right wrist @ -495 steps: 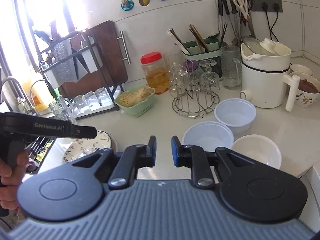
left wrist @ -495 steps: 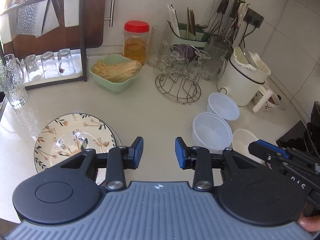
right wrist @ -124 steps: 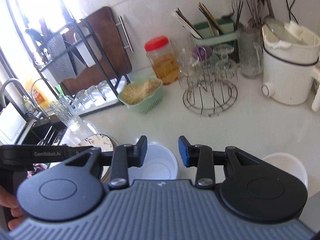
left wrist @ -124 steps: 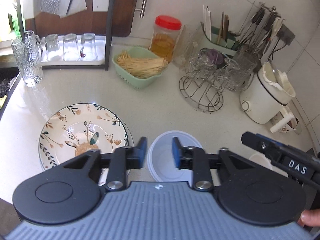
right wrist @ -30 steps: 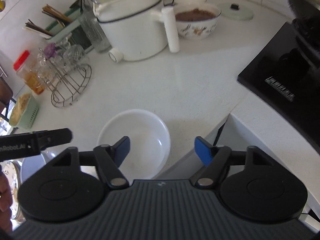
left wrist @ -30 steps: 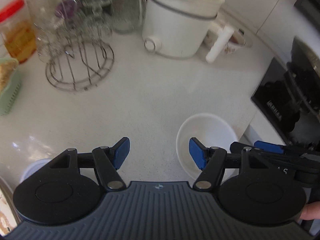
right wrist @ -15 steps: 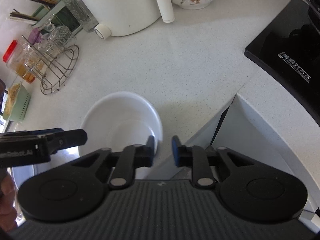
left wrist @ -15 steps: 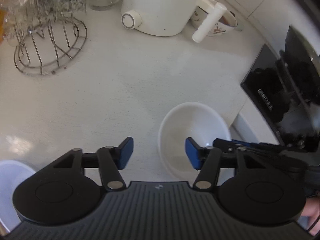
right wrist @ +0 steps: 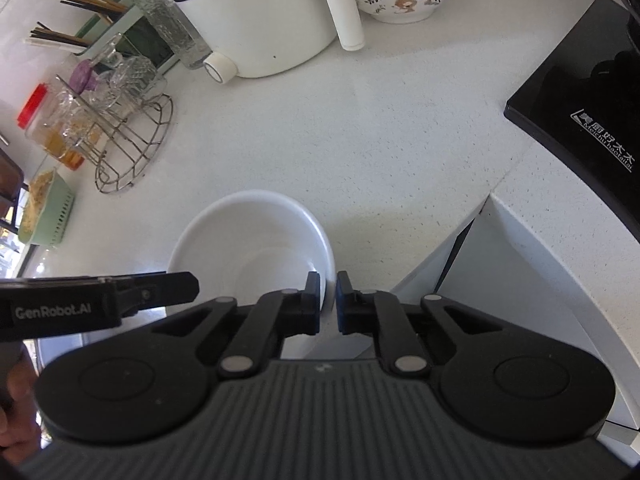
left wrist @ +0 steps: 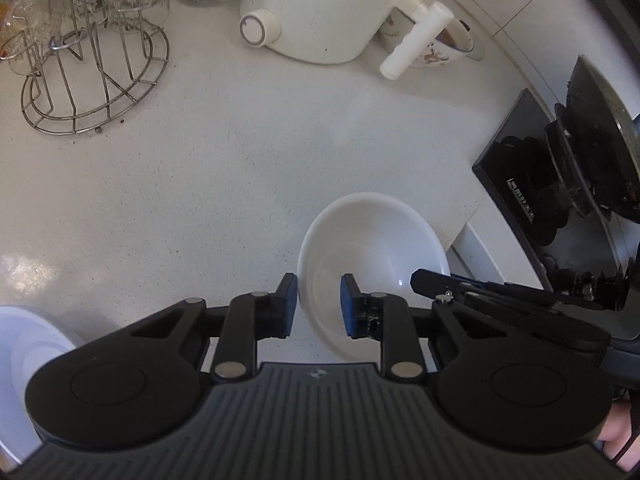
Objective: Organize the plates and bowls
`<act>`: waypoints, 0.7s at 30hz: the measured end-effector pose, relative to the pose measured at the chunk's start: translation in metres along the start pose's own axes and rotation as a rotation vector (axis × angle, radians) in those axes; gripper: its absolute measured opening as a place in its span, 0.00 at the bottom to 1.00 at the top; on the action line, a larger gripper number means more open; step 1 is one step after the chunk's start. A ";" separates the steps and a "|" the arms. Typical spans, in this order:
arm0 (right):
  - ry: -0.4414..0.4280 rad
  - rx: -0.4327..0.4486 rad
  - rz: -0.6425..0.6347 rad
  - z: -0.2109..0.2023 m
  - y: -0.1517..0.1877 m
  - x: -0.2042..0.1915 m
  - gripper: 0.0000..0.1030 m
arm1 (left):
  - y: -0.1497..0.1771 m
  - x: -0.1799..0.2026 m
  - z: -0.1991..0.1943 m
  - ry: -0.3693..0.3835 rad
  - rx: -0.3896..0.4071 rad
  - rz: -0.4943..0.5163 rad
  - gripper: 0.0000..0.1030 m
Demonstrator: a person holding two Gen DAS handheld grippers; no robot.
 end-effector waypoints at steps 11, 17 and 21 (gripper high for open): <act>-0.024 0.049 0.017 -0.030 -0.007 -0.016 0.13 | -0.005 0.000 -0.039 0.014 0.042 0.006 0.27; -0.024 0.054 -0.002 -0.042 -0.011 -0.027 0.13 | -0.010 0.001 -0.063 0.015 0.064 0.004 0.28; -0.024 0.079 0.004 -0.052 -0.013 -0.032 0.13 | -0.013 0.004 -0.077 0.013 0.082 0.034 0.28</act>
Point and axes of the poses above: each gripper's, at about its wrist camera, not at the fingertips, and z roughly the way its jaws point, x to its right, y to its underside, the point moved 6 cm from there along z, roughly the way its jaws point, and after that the axes turned 1 degree about x, right-handed, at the moved point
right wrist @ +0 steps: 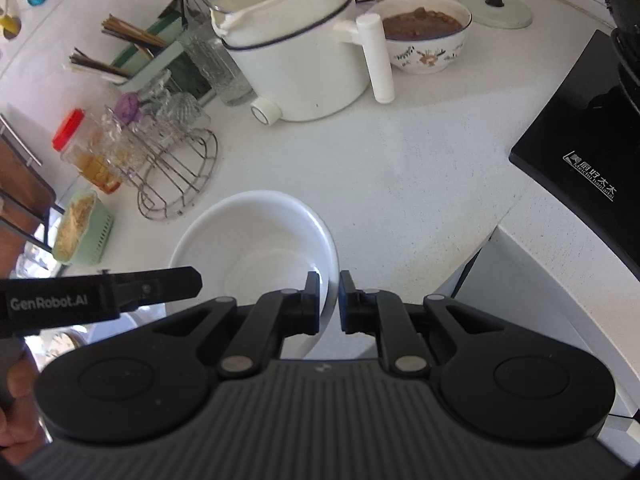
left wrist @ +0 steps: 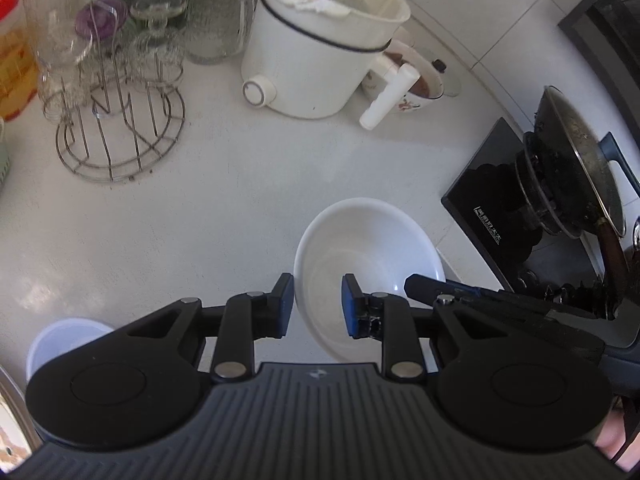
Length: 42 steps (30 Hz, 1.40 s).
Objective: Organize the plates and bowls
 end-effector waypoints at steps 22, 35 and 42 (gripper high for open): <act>-0.076 0.064 -0.045 -0.024 -0.006 -0.051 0.13 | 0.000 -0.029 -0.061 -0.050 0.102 0.002 0.28; -0.208 0.029 -0.155 -0.020 -0.003 -0.103 0.13 | 0.021 -0.082 -0.104 -0.112 0.219 -0.187 0.28; -0.256 -0.060 -0.246 -0.004 0.009 -0.133 0.14 | 0.050 -0.113 -0.117 -0.183 0.264 -0.340 0.28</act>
Point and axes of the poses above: each gripper's, at about its wrist camera, not at the fingertips, and z roughly the way its jaws point, x to its right, y to its underside, the point moved 6 cm from there along z, roughly the way its jaws point, and after that the axes turned 1 degree about x, right-handed, at the moved point
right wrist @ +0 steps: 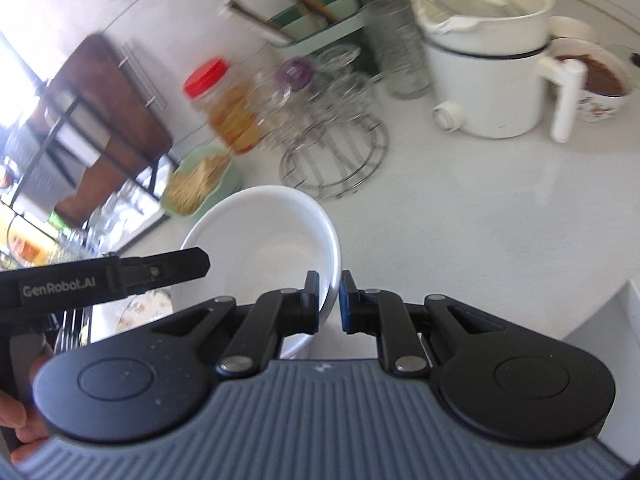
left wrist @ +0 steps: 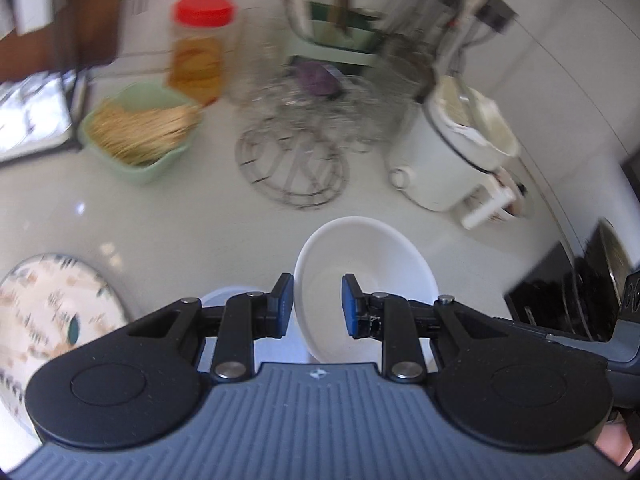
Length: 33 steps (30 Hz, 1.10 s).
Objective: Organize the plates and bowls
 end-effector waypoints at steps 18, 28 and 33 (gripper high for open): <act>-0.095 -0.197 -0.279 0.074 0.021 -0.064 0.14 | 0.050 -0.092 0.003 -0.146 0.000 -0.255 0.28; -0.070 -0.195 -0.356 0.073 0.034 -0.061 0.37 | 0.073 -0.101 0.002 -0.109 -0.011 -0.320 0.53; -0.068 -0.182 -0.301 0.069 0.031 -0.047 0.35 | 0.085 -0.099 0.007 -0.079 -0.039 -0.361 0.54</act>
Point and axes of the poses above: each gripper's, at about its wrist camera, not at the fingertips, and z roughly the way its jaws point, x to its right, y to its underside, the point moved 6 cm from there along z, roughly the way its jaws point, and after that the axes turned 1 degree about x, right-handed, at the moved point
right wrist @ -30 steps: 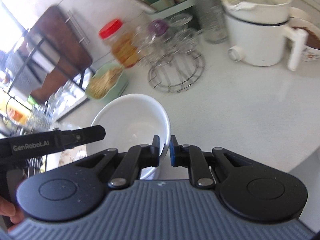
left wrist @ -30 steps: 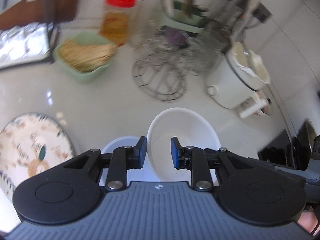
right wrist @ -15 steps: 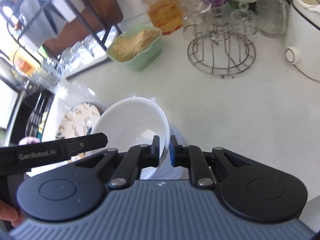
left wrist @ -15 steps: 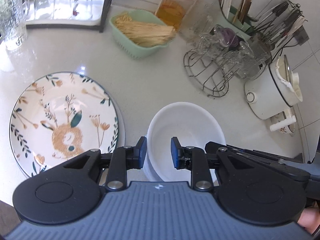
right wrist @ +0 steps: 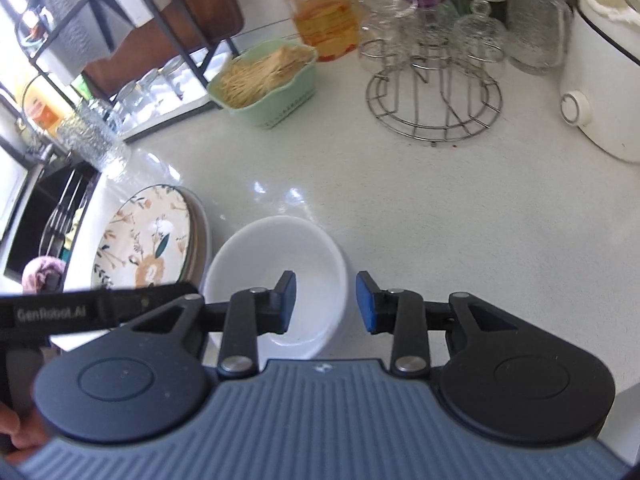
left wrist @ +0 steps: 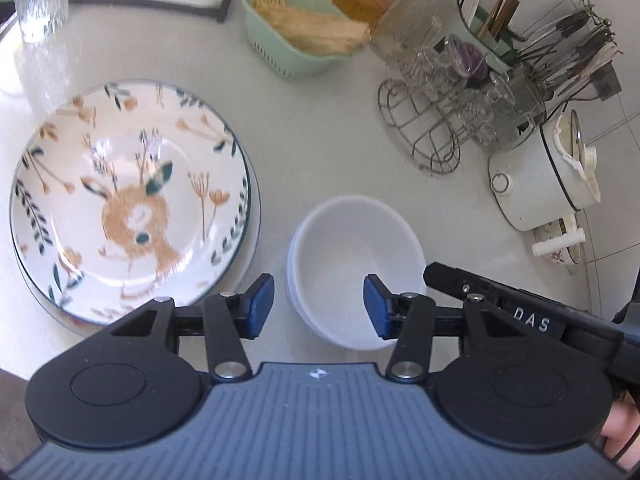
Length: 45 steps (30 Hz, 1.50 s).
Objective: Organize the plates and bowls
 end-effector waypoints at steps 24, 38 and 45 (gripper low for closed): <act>-0.126 -0.066 0.148 0.043 0.013 0.022 0.36 | 0.025 -0.009 0.042 0.023 0.001 -0.186 0.42; -0.125 -0.068 0.157 0.035 0.022 0.031 0.23 | 0.025 0.010 0.038 0.056 0.008 -0.126 0.29; -0.120 -0.024 0.195 0.009 0.012 0.033 0.23 | 0.019 0.027 0.011 0.097 0.013 -0.135 0.29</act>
Point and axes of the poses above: each gripper's, at about its wrist camera, not at the fingertips, and z roughly the way its jaws point, x to its right, y to its underside, the point moved 6 cm from there along z, roughly the way its jaws point, and after that the axes turned 1 degree about x, right-handed, at the moved point
